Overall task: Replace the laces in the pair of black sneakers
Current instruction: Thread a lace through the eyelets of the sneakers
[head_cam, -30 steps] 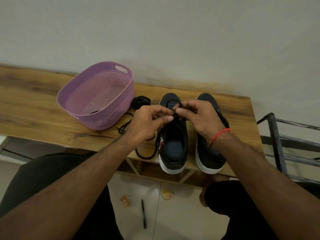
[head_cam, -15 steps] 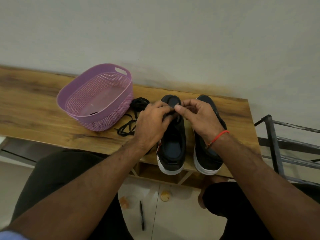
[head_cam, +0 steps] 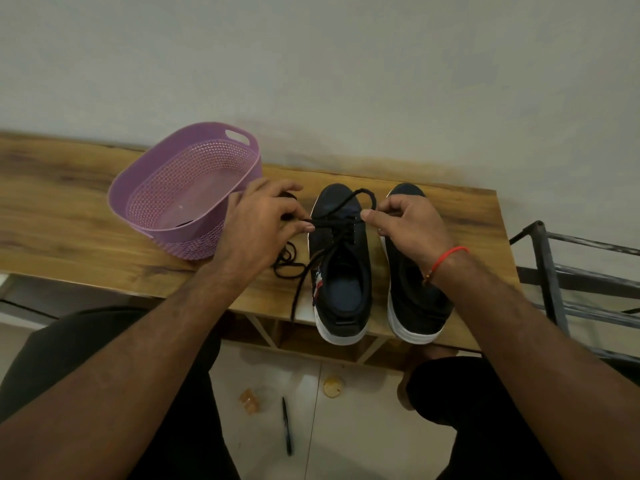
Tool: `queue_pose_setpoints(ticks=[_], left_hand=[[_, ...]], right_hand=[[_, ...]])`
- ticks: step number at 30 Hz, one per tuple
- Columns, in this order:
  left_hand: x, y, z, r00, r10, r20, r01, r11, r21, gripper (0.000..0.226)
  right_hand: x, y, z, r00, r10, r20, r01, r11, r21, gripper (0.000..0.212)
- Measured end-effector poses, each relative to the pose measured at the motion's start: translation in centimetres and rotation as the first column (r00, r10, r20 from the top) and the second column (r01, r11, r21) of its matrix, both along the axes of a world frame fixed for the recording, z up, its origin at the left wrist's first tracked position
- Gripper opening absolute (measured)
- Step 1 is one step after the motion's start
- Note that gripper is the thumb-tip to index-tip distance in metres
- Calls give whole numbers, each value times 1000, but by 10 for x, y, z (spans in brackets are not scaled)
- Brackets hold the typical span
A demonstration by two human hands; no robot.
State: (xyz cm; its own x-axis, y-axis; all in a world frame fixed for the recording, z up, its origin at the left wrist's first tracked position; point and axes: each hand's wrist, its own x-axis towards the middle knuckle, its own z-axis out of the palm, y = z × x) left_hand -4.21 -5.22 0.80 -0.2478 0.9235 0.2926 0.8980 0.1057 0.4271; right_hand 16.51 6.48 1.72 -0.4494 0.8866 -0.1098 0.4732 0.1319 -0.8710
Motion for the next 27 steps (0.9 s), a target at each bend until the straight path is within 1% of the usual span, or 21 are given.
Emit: queue_pose_setpoints(ticks=[2, 4, 7, 9, 11, 15, 18, 20, 22, 23, 24, 25, 26, 27], left_hand=[[-3, -6, 1, 997, 27, -72, -31, 998, -49, 17], [-3, -9, 1, 986, 44, -162, -60, 994, -94, 16], [0, -9, 1, 949, 66, -308, -115, 983, -145, 18], [2, -7, 0, 919, 71, -387, -148, 974, -172, 18], [2, -8, -2, 901, 73, -427, -170, 966, -193, 18], [0, -8, -5, 896, 74, -437, -185, 958, -219, 16], [1, -8, -11, 910, 41, -413, -147, 963, -227, 17], [1, -9, -17, 943, 25, -331, -102, 970, -219, 21], [5, -8, -20, 983, 24, -180, -60, 978, -198, 33], [10, -7, -19, 996, 33, -87, -48, 985, -165, 39], [17, -7, -18, 999, 44, -1, -44, 992, -116, 42], [25, -6, -16, 997, 52, 63, -48, 997, -66, 45], [32, -5, -14, 994, 53, 95, -50, 998, -33, 50], [38, -4, -13, 994, 46, 99, -44, 999, -24, 55]], right_hand=[[4, 1, 7, 986, 49, 160, -64, 994, 93, 24], [8, 2, 14, 950, 80, 302, -133, 978, 159, 26], [10, 1, 19, 903, 84, 421, -180, 964, 194, 26], [10, -1, 21, 883, 83, 462, -197, 959, 203, 25], [10, -2, 21, 868, 84, 489, -201, 961, 191, 23], [12, 0, 18, 845, 101, 526, -201, 970, 137, 20], [13, 1, 15, 835, 117, 538, -214, 969, 121, 16], [16, 3, 14, 873, 109, 475, -201, 969, 145, 17], [16, 6, 16, 935, 64, 350, -124, 981, 151, 17], [14, 7, 18, 965, 22, 262, -59, 989, 135, 16], [12, 7, 19, 990, -22, 142, 10, 996, 88, 14], [9, 7, 22, 998, -65, -16, 65, 998, 1, 13], [7, 7, 24, 976, -110, -189, 88, 989, -121, 15], [5, 7, 25, 923, -160, -349, 69, 964, -258, 16]])
